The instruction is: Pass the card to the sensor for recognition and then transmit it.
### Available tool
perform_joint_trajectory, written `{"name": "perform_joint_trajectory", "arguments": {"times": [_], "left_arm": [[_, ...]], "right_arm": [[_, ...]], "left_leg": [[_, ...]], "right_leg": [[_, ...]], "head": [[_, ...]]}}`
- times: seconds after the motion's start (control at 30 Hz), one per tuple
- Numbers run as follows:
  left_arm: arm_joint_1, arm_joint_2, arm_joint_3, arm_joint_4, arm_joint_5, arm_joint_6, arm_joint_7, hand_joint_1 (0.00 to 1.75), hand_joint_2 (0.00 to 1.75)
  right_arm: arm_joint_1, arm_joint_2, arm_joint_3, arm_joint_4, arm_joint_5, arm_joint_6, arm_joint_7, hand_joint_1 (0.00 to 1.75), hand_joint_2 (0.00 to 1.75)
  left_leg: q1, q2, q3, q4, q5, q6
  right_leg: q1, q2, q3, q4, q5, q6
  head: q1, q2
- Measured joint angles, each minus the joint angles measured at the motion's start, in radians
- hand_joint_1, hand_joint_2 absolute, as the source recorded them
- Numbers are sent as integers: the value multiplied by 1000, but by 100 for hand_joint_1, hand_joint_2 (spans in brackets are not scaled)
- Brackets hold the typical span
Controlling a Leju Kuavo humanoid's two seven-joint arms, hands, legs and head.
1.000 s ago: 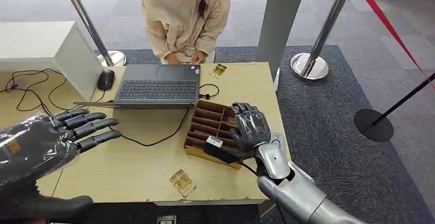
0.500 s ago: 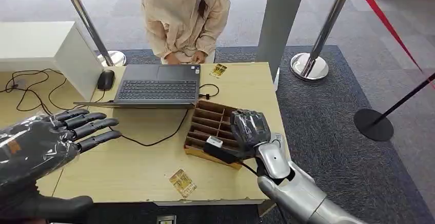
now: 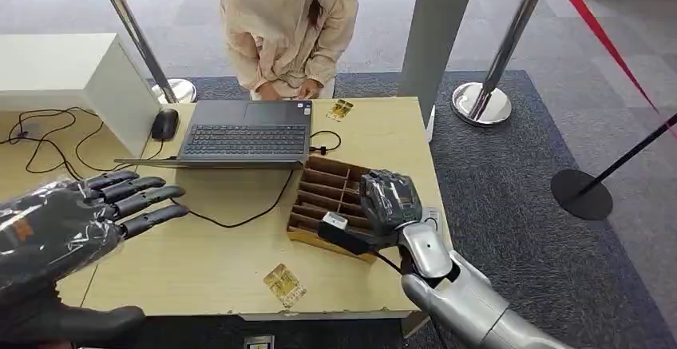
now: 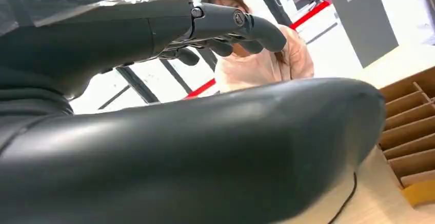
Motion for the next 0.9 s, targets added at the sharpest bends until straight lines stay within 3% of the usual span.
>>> {"name": "perform_joint_trajectory", "arguments": {"times": [0.2,0.33,0.37,0.43,0.47,0.5,0.9], "left_arm": [[0,0,-1,2,11,6,0,0,0],[0,0,-2,3,14,8,0,0,0],[0,0,-2,3,14,8,0,0,0],[0,0,-2,3,16,8,0,0,0],[0,0,-2,4,17,8,0,0,0],[0,0,-2,4,18,8,0,0,0],[-3,0,-3,11,39,15,1,0,0]], "right_arm": [[0,0,0,0,0,0,0,115,175],[0,0,0,0,0,0,0,103,175],[0,0,0,0,0,0,0,93,175],[0,0,0,0,0,0,0,42,175],[0,0,0,0,0,0,0,5,175],[0,0,0,0,0,0,0,0,175],[-1,0,0,-6,25,2,16,0,175]], "left_leg": [[0,0,0,0,0,0],[0,0,0,0,0,0],[0,0,0,0,0,0],[0,0,0,0,0,0],[0,0,0,0,0,0],[0,0,0,0,0,0],[0,0,-1,0,0,0]], "right_leg": [[0,0,0,0,0,0],[0,0,0,0,0,0],[0,0,0,0,0,0],[0,0,0,0,0,0],[0,0,0,0,0,0],[0,0,0,0,0,0],[0,0,0,0,0,0]], "head": [[0,0],[0,0],[0,0],[0,0],[0,0],[0,0],[0,0]]}}
